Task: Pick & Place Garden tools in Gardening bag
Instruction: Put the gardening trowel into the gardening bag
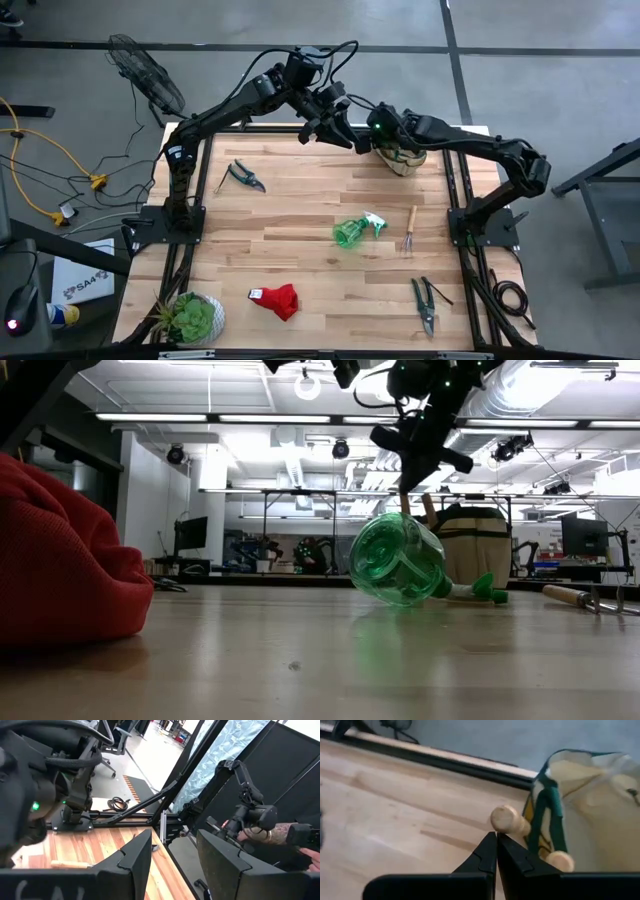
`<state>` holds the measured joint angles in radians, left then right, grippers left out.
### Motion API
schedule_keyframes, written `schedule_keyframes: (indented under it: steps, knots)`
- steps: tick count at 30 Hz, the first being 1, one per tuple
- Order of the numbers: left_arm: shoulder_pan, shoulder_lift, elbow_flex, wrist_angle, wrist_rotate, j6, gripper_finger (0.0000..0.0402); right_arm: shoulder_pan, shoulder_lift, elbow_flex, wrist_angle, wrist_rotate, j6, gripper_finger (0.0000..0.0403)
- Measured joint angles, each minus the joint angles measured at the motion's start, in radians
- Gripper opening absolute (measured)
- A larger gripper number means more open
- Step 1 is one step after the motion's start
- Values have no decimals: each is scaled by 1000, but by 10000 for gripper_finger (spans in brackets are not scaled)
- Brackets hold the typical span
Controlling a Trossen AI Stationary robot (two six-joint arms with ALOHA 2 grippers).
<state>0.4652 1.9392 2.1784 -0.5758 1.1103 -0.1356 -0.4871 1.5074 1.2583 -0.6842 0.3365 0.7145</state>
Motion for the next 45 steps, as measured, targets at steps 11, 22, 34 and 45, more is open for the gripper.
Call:
schedule_keyframes:
  steps: [11,22,34,45]
  knots:
    - [0,0,0,0,-2,0,154,-73,0,0,-9,6,43,3]
    - [0,0,0,0,-2,0,154,-84,0,0,39,-72,15,3]
    - [138,-93,-1,-167,-54,166,154,-31,-2,0,43,-86,-26,3]
    - [231,-113,-3,-521,-97,514,154,-64,-94,0,62,-17,-14,3]
